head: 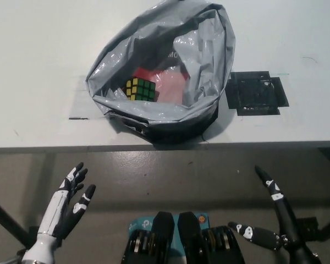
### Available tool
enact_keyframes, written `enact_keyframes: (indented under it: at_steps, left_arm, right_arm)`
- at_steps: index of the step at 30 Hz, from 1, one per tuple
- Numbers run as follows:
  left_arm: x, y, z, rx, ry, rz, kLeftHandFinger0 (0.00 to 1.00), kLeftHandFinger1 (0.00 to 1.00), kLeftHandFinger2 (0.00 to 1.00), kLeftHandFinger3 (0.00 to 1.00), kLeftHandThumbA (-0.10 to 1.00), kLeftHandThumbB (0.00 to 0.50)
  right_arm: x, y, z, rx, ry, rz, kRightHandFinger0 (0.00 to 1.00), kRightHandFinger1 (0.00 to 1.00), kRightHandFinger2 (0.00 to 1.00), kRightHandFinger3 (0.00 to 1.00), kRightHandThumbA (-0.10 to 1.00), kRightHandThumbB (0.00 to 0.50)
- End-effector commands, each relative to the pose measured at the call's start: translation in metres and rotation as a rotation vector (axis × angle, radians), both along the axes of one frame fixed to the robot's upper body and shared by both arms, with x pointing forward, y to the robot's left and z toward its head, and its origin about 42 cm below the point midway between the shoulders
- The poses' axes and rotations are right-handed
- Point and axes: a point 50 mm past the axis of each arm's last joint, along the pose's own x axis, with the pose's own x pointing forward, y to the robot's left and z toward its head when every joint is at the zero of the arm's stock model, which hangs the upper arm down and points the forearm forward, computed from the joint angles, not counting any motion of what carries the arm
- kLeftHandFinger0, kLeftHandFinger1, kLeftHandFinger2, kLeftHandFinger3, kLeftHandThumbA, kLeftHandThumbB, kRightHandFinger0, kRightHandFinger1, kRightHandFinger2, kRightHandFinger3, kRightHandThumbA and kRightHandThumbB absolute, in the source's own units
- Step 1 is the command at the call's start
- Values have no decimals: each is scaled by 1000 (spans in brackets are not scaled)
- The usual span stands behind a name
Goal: Use the right hand to pick up a rubix's cube and place it into a plastic bag and lift the bag
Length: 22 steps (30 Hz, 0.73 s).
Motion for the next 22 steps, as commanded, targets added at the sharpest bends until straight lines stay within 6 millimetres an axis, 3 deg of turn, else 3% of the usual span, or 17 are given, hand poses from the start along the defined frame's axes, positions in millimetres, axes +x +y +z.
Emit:
enact_keyframes:
  at_steps: [1,5,12,22]
  left_arm:
    - [-9,6,4,40,-26,-8,1000,1000,1000,1000,848,76]
    - [-16,5,-1,31,-7,-9,1000,1000,1000,1000,830,62]
    - [-22,11,-4,38,2,2,1000,1000,1000,1000,836,85]
    - [-12,15,1,35,11,4,1000,1000,1000,1000,804,83]
  right_arm:
    - [-7,7,0,24,-31,48,1000,1000,1000,1000,1000,114]
    - [-12,7,-2,34,-22,51,1000,1000,1000,1000,982,113]
    - [-14,13,-8,38,1,67,1000,1000,1000,1000,987,121]
    - [0,18,-6,26,-4,77,1000,1000,1000,1000,938,100]
